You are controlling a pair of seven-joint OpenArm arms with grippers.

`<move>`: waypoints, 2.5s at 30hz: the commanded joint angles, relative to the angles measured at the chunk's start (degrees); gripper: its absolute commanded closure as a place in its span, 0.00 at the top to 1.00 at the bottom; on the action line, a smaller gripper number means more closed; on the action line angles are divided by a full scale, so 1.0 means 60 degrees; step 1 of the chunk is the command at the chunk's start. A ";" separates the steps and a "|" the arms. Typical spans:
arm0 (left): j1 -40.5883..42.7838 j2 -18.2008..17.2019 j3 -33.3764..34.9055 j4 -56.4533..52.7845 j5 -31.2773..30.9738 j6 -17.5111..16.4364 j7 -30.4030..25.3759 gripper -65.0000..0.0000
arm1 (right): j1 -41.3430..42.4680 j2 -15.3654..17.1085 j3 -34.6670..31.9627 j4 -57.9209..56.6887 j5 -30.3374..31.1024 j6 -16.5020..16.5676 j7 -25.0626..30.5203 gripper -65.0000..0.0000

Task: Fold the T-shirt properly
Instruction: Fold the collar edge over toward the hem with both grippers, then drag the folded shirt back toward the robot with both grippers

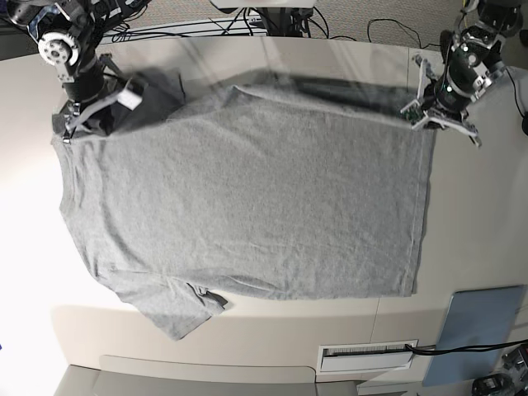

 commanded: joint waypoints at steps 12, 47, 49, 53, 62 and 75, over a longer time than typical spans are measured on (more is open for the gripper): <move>-0.1388 0.1140 -0.0080 -0.1617 0.0029 0.0073 -0.0918 0.00 | 0.2000 -0.0404 0.0040 -0.1534 0.1144 -0.0229 0.1042 0.00; -0.2998 0.1534 -0.0080 -0.2623 -0.0612 0.0954 -0.1337 0.00 | 0.3337 -0.1093 0.0044 -0.3169 0.1763 -0.0437 0.1104 0.00; -0.2998 0.1534 -0.0080 -0.2623 -0.0612 0.0958 -0.1311 0.00 | 0.3439 -0.1213 0.0044 -0.3169 0.1971 -0.0444 0.1100 0.14; -0.3002 0.1530 -0.0080 -0.2623 -0.0612 0.0965 -0.1308 0.37 | 0.3785 -0.1541 0.0044 -0.3169 0.1978 -0.0452 0.1045 0.47; -0.2991 0.1534 -0.0080 -0.2619 -0.2062 0.2262 -0.0317 0.45 | 0.3952 -0.1687 0.0044 -0.3166 0.2339 -0.1967 -0.0627 0.39; -0.2929 0.2830 -0.0084 -0.3617 -0.3785 0.2696 -0.0590 0.00 | 0.3799 -0.2248 0.0798 -0.4852 0.4156 -0.2182 0.0182 0.00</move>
